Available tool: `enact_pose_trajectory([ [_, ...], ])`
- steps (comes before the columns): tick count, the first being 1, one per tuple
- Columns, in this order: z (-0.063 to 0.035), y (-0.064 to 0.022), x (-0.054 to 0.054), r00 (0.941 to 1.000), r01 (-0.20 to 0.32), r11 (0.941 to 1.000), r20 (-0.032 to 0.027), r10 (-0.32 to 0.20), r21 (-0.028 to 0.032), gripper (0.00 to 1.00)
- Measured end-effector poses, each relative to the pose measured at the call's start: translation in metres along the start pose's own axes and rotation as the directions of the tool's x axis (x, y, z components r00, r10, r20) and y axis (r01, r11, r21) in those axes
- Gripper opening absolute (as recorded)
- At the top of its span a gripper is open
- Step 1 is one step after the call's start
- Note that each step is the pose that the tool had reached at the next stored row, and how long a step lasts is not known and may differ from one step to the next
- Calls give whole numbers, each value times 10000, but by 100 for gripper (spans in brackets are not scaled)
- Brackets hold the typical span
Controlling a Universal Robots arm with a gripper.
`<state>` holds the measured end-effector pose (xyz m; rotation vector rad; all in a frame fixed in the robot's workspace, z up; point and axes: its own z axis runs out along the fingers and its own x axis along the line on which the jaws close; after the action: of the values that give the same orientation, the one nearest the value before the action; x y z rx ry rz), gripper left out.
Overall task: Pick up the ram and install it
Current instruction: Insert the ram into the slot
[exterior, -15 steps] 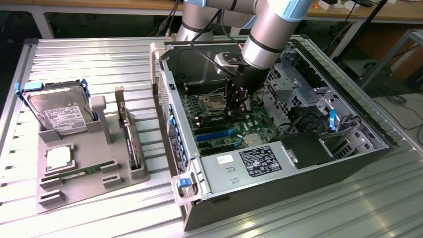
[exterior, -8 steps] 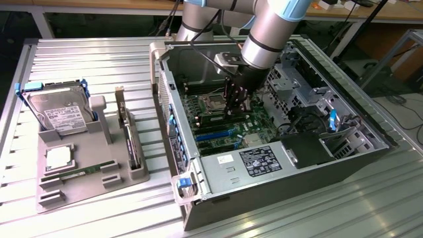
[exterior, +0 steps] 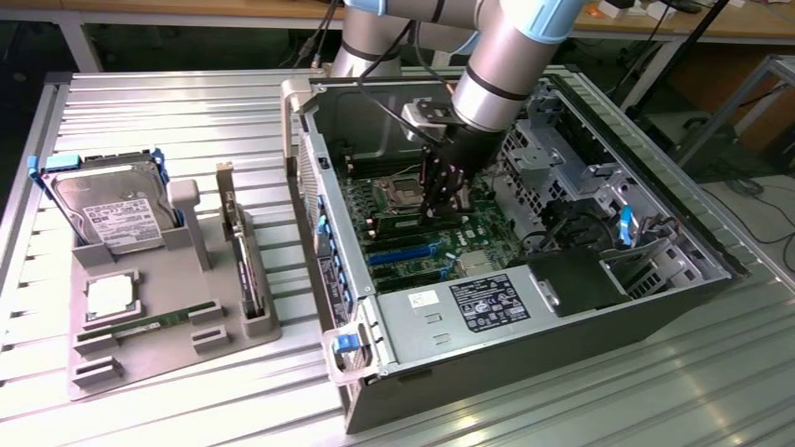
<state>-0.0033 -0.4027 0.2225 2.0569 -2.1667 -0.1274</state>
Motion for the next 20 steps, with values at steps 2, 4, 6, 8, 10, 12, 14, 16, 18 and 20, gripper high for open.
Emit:
enact_pose_trajectory([
  [2, -5, -33, -2, 10000, 33, 10000, -4, -33, 0, 15],
  [4, -6, -37, -2, 10000, 48, 10000, -7, -48, 0, 15],
  [6, -6, -38, -2, 10000, 66, 10000, -12, -66, 1, 15],
  [8, -5, -38, -2, 9999, 122, 9999, -20, -122, 4, 15],
  [10, -4, -38, -2, 9999, 170, 9999, -28, -170, 7, 15],
  [12, 10, -40, -3, 9999, 171, 9999, -27, -171, 16, 15],
  [14, 28, -43, -3, 9998, 170, 9999, -39, -170, 20, 15],
  [16, 29, -43, -4, 9998, 168, 9999, -41, -168, 20, 15],
  [18, 29, -43, -4, 9998, 168, 9999, -44, -168, 20, 15],
  [20, 29, -43, -4, 9998, 168, 9999, -44, -168, 20, 15],
])
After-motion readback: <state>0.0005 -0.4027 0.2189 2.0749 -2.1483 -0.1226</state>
